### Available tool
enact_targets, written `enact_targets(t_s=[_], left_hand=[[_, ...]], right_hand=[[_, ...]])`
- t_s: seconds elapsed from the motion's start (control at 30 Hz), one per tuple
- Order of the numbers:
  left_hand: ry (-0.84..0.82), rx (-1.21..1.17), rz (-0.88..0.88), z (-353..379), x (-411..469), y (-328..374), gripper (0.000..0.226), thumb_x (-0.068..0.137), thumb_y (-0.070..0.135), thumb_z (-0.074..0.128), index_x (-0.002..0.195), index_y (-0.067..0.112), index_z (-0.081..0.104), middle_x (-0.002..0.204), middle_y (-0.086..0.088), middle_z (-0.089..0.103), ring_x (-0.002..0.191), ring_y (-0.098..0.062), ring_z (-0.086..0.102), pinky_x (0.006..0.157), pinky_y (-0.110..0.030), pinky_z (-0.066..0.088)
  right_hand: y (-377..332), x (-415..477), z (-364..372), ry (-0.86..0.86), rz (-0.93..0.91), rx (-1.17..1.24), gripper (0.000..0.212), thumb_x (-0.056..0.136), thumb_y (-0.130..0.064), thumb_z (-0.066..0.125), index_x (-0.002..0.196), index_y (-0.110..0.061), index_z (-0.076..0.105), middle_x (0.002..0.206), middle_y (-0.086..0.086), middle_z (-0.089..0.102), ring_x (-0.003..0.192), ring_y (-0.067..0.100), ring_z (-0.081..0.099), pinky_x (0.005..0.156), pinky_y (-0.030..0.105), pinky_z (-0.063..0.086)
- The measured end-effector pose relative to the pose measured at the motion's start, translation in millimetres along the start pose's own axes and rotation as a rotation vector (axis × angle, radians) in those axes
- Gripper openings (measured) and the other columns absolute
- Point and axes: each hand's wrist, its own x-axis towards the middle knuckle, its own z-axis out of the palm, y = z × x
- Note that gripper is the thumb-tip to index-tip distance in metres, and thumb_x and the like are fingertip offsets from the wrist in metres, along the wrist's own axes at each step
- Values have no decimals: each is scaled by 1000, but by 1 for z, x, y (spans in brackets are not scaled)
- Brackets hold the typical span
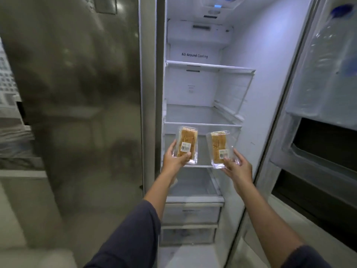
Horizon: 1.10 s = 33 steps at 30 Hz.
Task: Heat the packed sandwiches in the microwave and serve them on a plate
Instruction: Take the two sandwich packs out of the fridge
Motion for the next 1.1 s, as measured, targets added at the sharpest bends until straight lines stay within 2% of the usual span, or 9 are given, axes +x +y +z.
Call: enact_targets(t_s=[0.17,0.3,0.37,0.5,0.63,0.7,0.83,1.03,1.1], left_hand=[[80,29,70,-30,-89,25,80,75,2,72,142,20,32,131,-4,51,115,-26,57,82,-33,54],[148,29,50,-72,-147,30,84,69,4,76,140,21,34,134,-10,52,117,-32,56,96,-51,48],[204,15,49,-95,-176,35,82,71,1,74,140,17,33,128,-8,56,117,-32,56,98,-53,46],[313,27,53,-162,-218,51,83,70,2,76,140,15,33,128,-12,56,116,-33,57,100,-52,45],[430,50,70,-244,-243,74,97,59,11,81,141,13,29,132,-20,53,116,-37,56,99,-53,45],[483,50,85,-288,-254,87,97,61,10,80,142,13,28,134,-20,50,117,-39,55,95,-50,48],[551,51,119,-391,-269,110,88,69,3,76,142,14,29,133,-20,52,111,-35,59,81,-38,54],[693,-11,137,-534,-274,164,82,76,-2,69,143,11,24,129,-23,52,106,-34,61,76,-32,57],[710,-28,135,-572,-268,179,80,77,-3,67,143,14,25,131,-23,51,111,-36,59,83,-35,54]], right_hand=[[-7,-70,7,-107,46,18,60,82,0,66,136,-18,46,133,19,52,109,33,60,65,27,59],[0,-137,27,-185,102,39,58,82,1,64,135,-16,47,129,14,56,102,30,62,72,31,58],[6,-167,43,-239,154,42,57,83,1,62,135,-15,46,130,14,56,101,29,63,78,36,55],[18,-214,95,-345,217,46,55,84,2,61,135,-13,46,127,14,59,104,31,63,69,30,58],[38,-259,164,-456,240,35,53,86,0,60,135,-13,46,126,11,58,106,30,62,74,33,59],[52,-278,206,-526,211,-6,52,85,-2,61,134,-15,47,126,11,59,104,27,64,82,39,56],[80,-309,307,-605,224,6,52,85,0,62,134,-11,48,126,13,59,104,28,64,85,43,55],[117,-350,466,-650,315,96,55,83,2,63,135,-12,48,130,13,57,101,25,64,69,25,59],[127,-358,510,-672,325,107,56,84,2,62,136,-13,46,129,13,58,101,26,64,63,20,58]])
